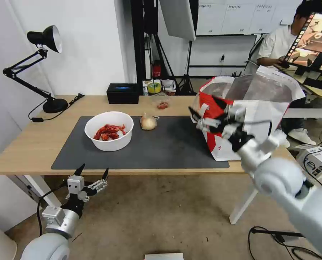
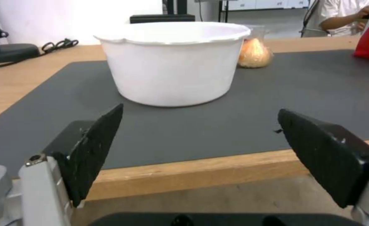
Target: Pick up the trash from the table and place it into the takeout bag.
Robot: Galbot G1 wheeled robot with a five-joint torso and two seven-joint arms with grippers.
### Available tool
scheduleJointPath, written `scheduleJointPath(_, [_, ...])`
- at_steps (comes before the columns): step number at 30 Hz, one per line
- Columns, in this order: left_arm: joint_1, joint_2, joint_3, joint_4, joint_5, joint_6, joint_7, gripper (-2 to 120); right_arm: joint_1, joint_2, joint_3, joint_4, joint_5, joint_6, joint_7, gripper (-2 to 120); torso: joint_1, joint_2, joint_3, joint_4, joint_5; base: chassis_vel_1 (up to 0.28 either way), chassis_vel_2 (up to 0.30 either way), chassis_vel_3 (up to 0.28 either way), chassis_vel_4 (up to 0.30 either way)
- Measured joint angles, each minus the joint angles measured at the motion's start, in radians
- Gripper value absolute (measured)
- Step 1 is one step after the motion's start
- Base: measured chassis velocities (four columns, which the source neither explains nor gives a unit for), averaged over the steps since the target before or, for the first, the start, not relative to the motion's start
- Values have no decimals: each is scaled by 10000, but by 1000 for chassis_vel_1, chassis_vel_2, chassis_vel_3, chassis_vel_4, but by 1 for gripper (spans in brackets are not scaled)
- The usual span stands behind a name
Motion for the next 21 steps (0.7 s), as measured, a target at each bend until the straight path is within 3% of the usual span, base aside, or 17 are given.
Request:
scheduleJointPath(4, [44,-18,-5,-1,25,-28,3,100,-872,212,145,36,-377,163,5,100,0,0,0,0,0,0,0,0,0])
scheduleJointPath(11, [374,-115,-162,27,163,-190,50,100,-3511,1423,422,-176,-1886,794,354,100,-1,0,0,0,-1,0,0,0,0])
scheduleJointPath(21, [482,-187,-201,142,226,-234,78,100,-4472,2077,411,-452,-2638,799,619,100,-1,-1,0,1,-1,0,0,0,0])
